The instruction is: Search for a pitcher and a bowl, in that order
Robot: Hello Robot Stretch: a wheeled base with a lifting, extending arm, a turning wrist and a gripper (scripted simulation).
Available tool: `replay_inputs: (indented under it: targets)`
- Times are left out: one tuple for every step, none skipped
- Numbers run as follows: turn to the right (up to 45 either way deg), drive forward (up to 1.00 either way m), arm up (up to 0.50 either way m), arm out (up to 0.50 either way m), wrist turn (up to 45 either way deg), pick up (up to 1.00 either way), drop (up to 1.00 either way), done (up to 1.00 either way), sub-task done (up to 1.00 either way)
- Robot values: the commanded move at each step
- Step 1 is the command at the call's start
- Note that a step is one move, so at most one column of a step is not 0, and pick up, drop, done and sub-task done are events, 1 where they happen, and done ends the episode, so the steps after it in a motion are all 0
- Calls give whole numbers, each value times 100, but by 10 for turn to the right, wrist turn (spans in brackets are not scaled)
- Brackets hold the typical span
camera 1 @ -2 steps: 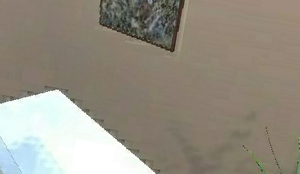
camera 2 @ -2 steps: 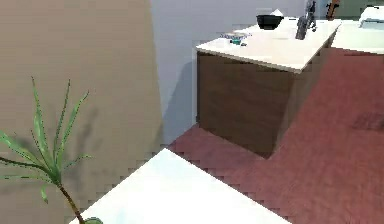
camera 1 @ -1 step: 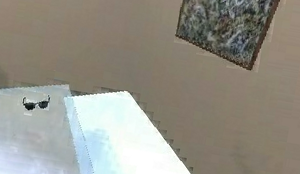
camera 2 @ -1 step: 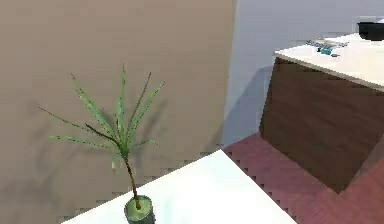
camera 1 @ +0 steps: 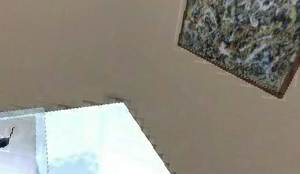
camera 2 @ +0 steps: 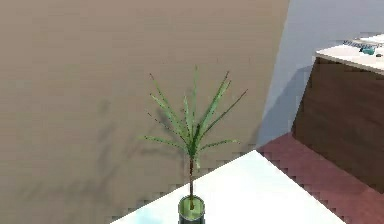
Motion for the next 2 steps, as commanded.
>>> replay_inputs:
  targets:
    - [90, 0, 0, 0, 0, 0, 0, 0, 0]
    - [0, 45, 0, 0, 0, 0, 0, 0, 0]
